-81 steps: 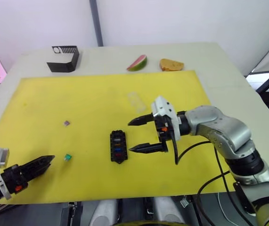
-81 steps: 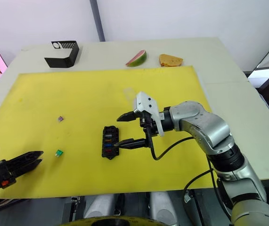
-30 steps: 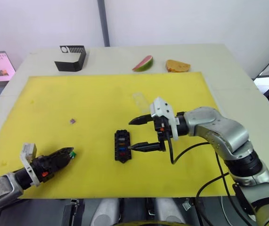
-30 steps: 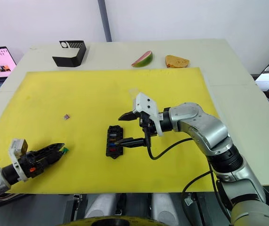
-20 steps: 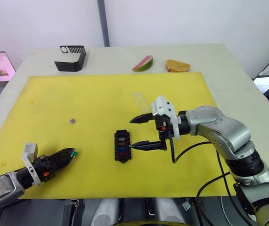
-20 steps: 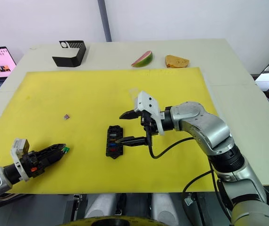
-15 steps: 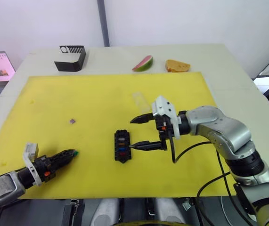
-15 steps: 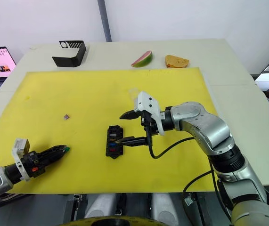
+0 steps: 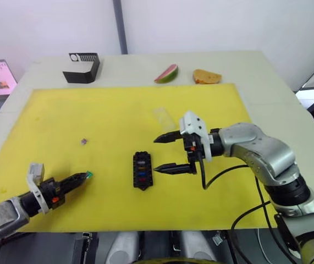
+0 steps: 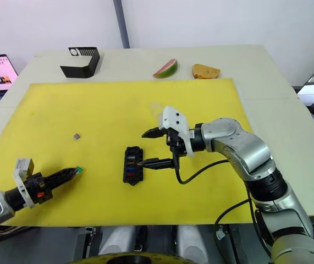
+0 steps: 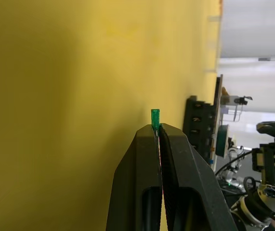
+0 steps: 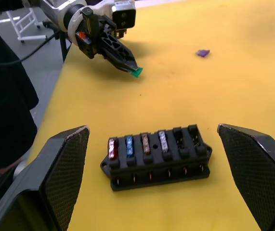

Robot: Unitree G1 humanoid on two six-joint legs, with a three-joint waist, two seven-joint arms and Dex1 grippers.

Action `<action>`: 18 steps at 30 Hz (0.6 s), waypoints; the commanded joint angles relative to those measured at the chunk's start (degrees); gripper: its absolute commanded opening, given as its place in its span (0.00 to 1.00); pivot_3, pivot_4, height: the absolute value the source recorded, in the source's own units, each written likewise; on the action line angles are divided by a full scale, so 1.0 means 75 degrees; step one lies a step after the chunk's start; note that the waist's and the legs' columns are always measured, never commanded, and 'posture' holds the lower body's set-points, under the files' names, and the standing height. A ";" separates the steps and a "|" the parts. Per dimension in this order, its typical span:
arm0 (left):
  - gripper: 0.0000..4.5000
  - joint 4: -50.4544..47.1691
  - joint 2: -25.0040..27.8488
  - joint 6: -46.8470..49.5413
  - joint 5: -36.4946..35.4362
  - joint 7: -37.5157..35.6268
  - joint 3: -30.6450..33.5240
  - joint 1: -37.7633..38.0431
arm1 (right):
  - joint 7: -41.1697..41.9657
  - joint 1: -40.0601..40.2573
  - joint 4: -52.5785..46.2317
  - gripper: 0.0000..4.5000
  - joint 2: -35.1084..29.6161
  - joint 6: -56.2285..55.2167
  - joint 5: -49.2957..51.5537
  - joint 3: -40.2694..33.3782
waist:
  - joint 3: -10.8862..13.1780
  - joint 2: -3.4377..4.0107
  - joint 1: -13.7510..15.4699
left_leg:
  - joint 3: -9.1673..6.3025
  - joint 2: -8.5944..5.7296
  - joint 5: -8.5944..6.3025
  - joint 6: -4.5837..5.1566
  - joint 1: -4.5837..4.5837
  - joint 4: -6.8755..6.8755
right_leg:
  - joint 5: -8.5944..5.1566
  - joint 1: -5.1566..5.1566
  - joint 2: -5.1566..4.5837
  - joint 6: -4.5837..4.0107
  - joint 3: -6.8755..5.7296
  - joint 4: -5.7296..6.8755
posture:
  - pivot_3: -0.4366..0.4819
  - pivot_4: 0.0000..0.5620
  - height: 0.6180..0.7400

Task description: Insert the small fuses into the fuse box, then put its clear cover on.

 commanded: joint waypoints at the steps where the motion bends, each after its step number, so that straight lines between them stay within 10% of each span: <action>1: 0.01 -0.0948 0.0470 -0.0003 -0.0299 -0.0263 -0.0107 -0.0839 | -0.0653 -0.0093 -0.0110 1.00 0.0453 0.0687 0.0942 -0.0900 | -0.0003 -0.0024 -0.0038 | 0.0000 0.0000 -0.0001 0.0001 -0.0002 0.0000 | 0.0000 0.0001 0.0000 0.0000 -0.0001 -0.0003 | 0.48 0.27 1.00; 18: 0.01 -0.0745 -0.1053 -0.0702 0.1289 -0.1823 -0.1958 -0.4988 | -0.4003 -0.0394 -0.0197 1.00 0.2265 0.2430 0.3930 -0.2810 | 0.0002 -0.0014 -0.0266 | 0.0012 0.0000 0.0021 -0.0035 -0.0005 -0.0010 | 0.0001 -0.0018 0.0009 0.0002 0.0003 0.0002 | 0.48 0.27 1.00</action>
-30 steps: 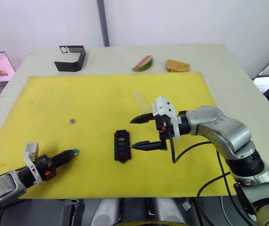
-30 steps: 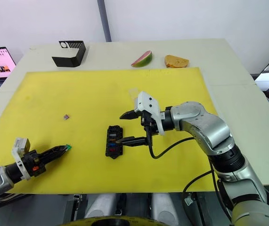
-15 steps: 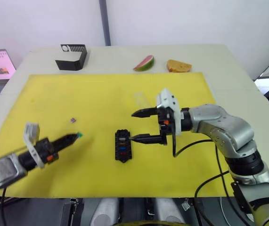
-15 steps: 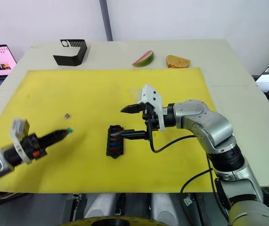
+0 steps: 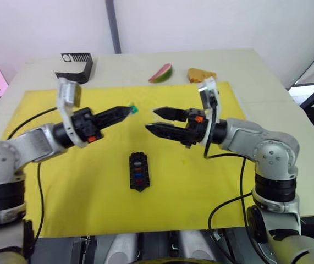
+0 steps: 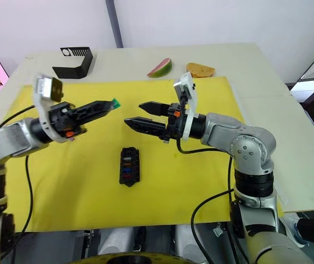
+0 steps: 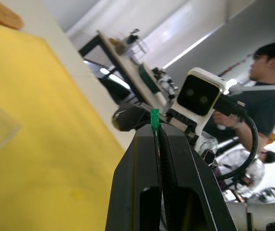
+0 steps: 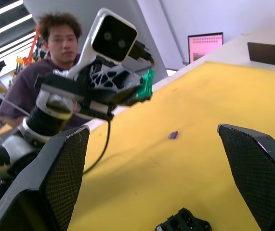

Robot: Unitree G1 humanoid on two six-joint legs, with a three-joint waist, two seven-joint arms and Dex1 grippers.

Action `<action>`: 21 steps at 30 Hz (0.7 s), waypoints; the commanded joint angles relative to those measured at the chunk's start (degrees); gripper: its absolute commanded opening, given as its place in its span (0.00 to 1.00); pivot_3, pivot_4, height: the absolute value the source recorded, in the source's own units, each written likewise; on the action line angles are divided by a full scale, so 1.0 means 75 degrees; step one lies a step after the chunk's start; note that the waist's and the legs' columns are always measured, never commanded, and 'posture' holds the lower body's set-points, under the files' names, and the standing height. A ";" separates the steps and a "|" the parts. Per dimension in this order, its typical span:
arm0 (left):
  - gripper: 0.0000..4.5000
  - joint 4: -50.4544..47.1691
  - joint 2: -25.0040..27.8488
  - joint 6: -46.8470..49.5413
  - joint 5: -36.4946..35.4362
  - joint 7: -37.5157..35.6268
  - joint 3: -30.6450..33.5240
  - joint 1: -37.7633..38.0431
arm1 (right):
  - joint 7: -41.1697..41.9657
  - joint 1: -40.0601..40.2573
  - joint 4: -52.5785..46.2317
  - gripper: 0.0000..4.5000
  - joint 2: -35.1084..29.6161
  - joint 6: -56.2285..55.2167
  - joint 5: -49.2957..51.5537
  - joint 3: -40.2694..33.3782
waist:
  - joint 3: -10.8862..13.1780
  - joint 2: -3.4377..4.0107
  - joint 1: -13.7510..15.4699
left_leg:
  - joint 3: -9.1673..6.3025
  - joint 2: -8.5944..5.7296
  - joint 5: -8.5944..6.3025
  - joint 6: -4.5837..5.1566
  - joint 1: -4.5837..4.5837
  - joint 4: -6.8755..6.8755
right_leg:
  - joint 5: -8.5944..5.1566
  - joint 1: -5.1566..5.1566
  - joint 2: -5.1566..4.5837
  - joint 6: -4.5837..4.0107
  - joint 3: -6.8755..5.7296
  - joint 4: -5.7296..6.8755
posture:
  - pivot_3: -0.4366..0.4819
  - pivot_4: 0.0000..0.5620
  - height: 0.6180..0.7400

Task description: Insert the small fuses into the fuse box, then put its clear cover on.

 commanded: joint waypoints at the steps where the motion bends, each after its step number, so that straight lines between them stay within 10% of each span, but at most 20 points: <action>1: 0.01 0.0116 -0.0288 -0.0176 0.0412 -0.0639 0.0017 -0.0247 | -0.0667 -0.0202 -0.0213 1.00 0.0287 0.0102 0.0786 -0.0378 | 0.0000 0.0000 0.0005 | 0.0000 0.0000 0.0001 -0.0001 -0.0001 0.0000 | 0.0000 -0.0001 0.0000 0.0000 0.0000 0.0002 | 0.48 0.27 1.00; 4: 0.00 0.0220 -0.0419 -0.0126 0.0785 -0.1032 -0.0028 -0.0290 | -0.1032 -0.0193 -0.0284 0.94 0.0355 0.0098 0.1134 -0.0431 | 0.0000 0.0000 0.0017 | -0.0001 0.0000 -0.0001 0.0003 0.0000 0.0001 | 0.0000 -0.0001 0.0000 0.0000 0.0000 0.0004 | 0.48 0.27 1.00; 8: 0.00 0.0417 -0.0543 -0.0127 0.1128 -0.1329 -0.0001 -0.0463 | -0.1520 -0.0180 -0.0301 0.60 0.0354 0.0052 0.1531 -0.0476 | 0.0000 0.0000 0.0020 | -0.0001 0.0000 -0.0007 0.0015 -0.0001 0.0004 | 0.0000 0.0001 0.0000 0.0000 0.0000 0.0003 | 0.48 0.27 1.00; 21: 0.00 0.0614 -0.0856 -0.0035 0.1711 -0.1781 0.0036 -0.0723 | -0.2459 -0.0302 -0.0113 0.60 0.0251 -0.0027 0.2201 -0.0291 | 0.0000 -0.0001 0.0017 | -0.0001 0.0001 -0.0013 0.0026 -0.0003 0.0004 | 0.0000 0.0001 0.0001 0.0001 0.0000 0.0003 | 0.48 0.27 1.00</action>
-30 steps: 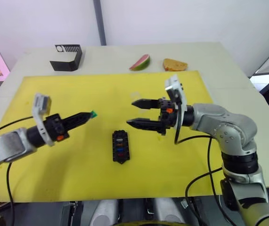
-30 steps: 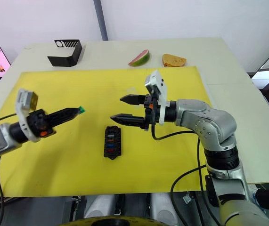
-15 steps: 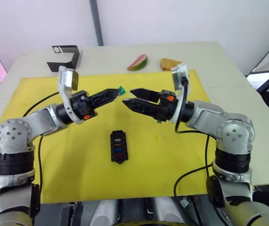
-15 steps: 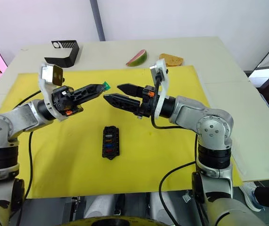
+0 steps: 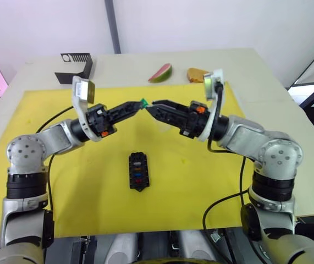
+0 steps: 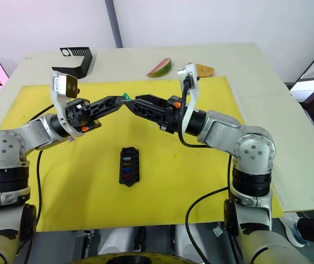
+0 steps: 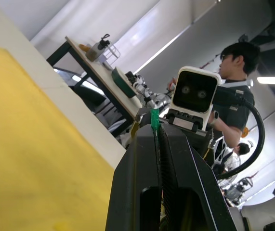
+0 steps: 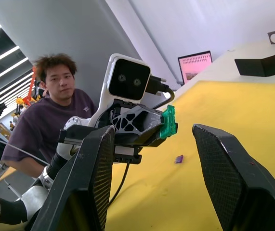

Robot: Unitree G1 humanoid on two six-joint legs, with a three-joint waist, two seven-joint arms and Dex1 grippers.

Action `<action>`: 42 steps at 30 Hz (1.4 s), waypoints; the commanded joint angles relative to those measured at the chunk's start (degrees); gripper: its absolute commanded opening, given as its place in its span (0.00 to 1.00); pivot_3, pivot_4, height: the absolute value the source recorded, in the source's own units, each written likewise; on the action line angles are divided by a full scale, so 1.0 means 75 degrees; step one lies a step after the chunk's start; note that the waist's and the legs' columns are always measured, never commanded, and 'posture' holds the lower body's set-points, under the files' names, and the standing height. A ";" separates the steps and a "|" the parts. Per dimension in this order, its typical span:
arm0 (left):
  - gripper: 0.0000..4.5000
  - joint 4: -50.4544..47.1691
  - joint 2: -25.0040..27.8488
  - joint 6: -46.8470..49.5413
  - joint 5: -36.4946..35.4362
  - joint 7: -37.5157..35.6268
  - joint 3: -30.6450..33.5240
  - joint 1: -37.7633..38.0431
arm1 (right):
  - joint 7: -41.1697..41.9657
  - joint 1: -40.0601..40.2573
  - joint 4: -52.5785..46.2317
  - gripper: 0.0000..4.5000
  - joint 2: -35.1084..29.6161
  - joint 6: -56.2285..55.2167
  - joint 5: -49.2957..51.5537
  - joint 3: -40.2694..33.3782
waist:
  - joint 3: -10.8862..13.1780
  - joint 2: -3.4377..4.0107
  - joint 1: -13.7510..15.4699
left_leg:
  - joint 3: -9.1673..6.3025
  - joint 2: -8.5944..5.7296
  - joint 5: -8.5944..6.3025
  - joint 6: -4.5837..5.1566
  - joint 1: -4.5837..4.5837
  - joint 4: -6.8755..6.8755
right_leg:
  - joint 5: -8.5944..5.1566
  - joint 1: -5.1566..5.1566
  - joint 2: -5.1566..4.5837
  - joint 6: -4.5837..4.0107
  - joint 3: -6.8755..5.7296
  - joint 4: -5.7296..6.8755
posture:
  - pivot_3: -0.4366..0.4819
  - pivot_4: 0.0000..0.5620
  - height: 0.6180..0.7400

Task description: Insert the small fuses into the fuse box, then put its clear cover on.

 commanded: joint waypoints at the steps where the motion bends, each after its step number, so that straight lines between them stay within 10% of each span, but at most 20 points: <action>1: 0.00 -0.0110 -0.0042 0.0040 0.0054 -0.0140 0.0157 -0.0188 | -0.0072 -0.0182 -0.0057 0.60 -0.0009 -0.0171 0.0188 0.0054 | 0.0000 0.0000 0.0001 | 0.0000 0.0000 0.0000 0.0000 0.0000 0.0001 | 0.0000 0.0001 0.0000 0.0000 0.0000 0.0000 | 0.48 0.27 1.00; 21: 0.00 -0.0113 -0.0163 0.0180 0.0061 -0.0090 0.0228 -0.0212 | -0.0271 -0.0215 -0.0022 0.60 -0.0153 -0.0285 0.0404 0.0194 | 0.0000 0.0000 0.0002 | 0.0000 0.0000 0.0000 0.0001 0.0000 0.0001 | 0.0000 0.0001 0.0000 0.0000 0.0000 0.0000 | 0.48 0.27 1.00; 25: 0.00 -0.0118 -0.0188 0.0194 0.0070 -0.0104 0.0234 -0.0223 | -0.0297 -0.0205 -0.0033 0.25 -0.0221 -0.0282 0.0451 0.0234 | 0.0000 0.0000 0.0003 | 0.0000 0.0000 0.0000 0.0001 0.0000 0.0001 | 0.0000 0.0001 0.0000 0.0001 0.0000 0.0000 | 0.48 0.27 1.00; 36: 0.00 -0.0167 -0.0227 0.0212 0.0074 -0.0108 0.0219 -0.0220 | -0.0344 -0.0182 -0.0034 0.25 -0.0279 -0.0320 0.0526 0.0278 | 0.0000 0.0000 0.0004 | -0.0001 0.0000 0.0000 0.0001 -0.0001 0.0001 | 0.0000 0.0001 0.0000 0.0001 0.0000 -0.0001 | 0.48 0.27 1.00; 42: 0.00 -0.0278 -0.0257 0.0185 0.0166 -0.0069 0.0168 -0.0185 | -0.0397 -0.0199 -0.0019 0.01 -0.0254 -0.0347 0.0746 0.0228 | 0.0000 0.0000 0.0002 | 0.0000 0.0000 -0.0001 0.0001 0.0000 0.0000 | 0.0000 0.0001 0.0000 0.0001 0.0000 -0.0001 | 0.48 0.27 1.00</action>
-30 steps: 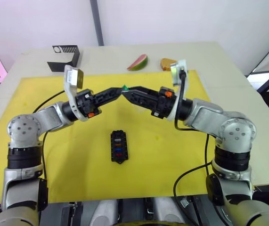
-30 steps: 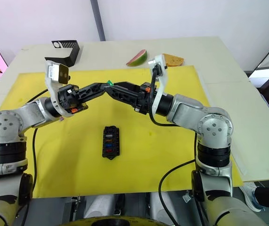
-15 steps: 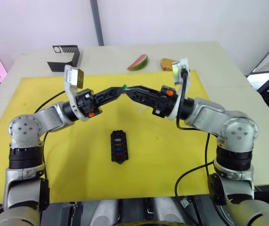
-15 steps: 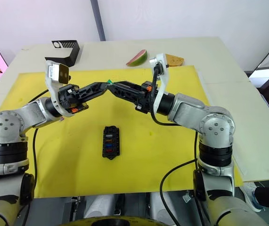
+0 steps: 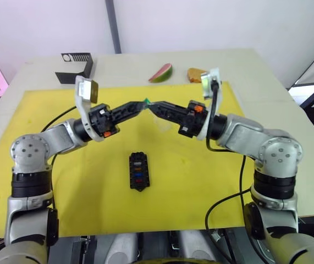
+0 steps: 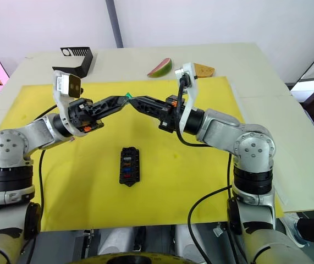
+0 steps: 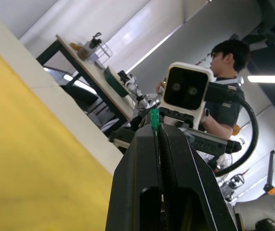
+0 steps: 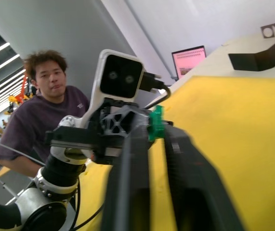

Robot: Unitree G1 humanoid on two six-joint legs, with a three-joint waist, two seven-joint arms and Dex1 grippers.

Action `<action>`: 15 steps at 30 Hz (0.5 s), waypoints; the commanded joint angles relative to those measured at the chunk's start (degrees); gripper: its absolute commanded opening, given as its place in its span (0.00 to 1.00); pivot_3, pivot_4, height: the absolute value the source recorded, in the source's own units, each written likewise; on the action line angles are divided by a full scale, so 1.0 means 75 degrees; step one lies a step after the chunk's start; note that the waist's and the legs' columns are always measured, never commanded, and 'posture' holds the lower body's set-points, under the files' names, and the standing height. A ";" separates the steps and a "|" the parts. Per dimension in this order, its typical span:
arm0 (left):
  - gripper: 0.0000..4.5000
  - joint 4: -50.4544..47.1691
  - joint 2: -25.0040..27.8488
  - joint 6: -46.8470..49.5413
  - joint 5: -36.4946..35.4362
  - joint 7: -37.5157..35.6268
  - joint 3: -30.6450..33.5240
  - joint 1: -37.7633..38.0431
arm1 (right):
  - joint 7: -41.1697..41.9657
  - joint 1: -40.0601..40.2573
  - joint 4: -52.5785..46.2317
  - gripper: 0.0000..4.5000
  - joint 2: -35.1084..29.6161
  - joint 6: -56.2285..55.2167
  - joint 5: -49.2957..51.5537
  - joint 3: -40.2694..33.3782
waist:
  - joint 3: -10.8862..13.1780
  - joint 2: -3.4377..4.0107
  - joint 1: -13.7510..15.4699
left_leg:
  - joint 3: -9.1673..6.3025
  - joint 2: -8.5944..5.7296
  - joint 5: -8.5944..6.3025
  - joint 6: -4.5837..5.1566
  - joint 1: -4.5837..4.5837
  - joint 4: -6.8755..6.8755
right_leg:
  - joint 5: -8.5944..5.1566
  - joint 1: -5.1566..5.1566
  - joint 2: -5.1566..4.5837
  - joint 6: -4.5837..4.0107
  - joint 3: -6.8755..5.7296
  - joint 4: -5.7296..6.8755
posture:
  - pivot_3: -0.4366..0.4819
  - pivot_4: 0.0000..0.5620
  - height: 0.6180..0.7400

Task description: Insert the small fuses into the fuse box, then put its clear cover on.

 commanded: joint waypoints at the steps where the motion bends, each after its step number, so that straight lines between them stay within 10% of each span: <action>1: 0.00 -0.0191 -0.0009 0.0028 0.0014 0.0061 0.0109 -0.0112 | 0.0005 -0.0118 -0.0162 0.01 0.0019 -0.0139 0.0384 -0.0050 | 0.0000 0.0000 0.0000 | 0.0000 0.0000 0.0000 0.0000 -0.0001 0.0000 | 0.0000 0.0000 0.0000 0.0000 0.0000 0.0000 | 0.48 0.27 1.00; 5: 0.34 -0.0073 0.0304 0.0194 -0.0084 -0.0048 0.0300 -0.0066 | -0.0065 -0.0102 -0.0181 0.00 -0.0040 -0.0107 0.0652 -0.0093 | 0.0000 0.0000 -0.0005 | 0.0000 0.0000 0.0000 0.0001 -0.0001 0.0000 | 0.0000 0.0000 0.0000 0.0000 0.0000 0.0000 | 0.48 0.27 1.00; 11: 0.99 -0.0639 0.2662 0.0208 0.1746 -0.2101 0.0224 0.0469 | 0.0407 -0.0332 -0.0213 0.00 -0.0765 0.0199 0.0789 0.0062 | 0.0009 0.0003 -0.0053 | 0.0000 0.0008 0.0000 0.0001 -0.0002 -0.0009 | -0.0001 -0.0007 0.0010 -0.0002 0.0000 -0.0002 | 0.48 0.27 1.00; 15: 0.99 -0.1635 0.3824 -0.1710 0.4295 -0.3872 -0.0788 0.1136 | 0.1733 -0.0373 -0.0878 0.00 -0.1930 0.0175 -0.0943 0.1338 | 0.0020 0.0021 0.0030 | 0.0002 0.0006 -0.0005 0.0009 0.0003 -0.0008 | -0.0003 0.0006 0.0006 -0.0003 0.0000 -0.0018 | 0.48 0.27 1.00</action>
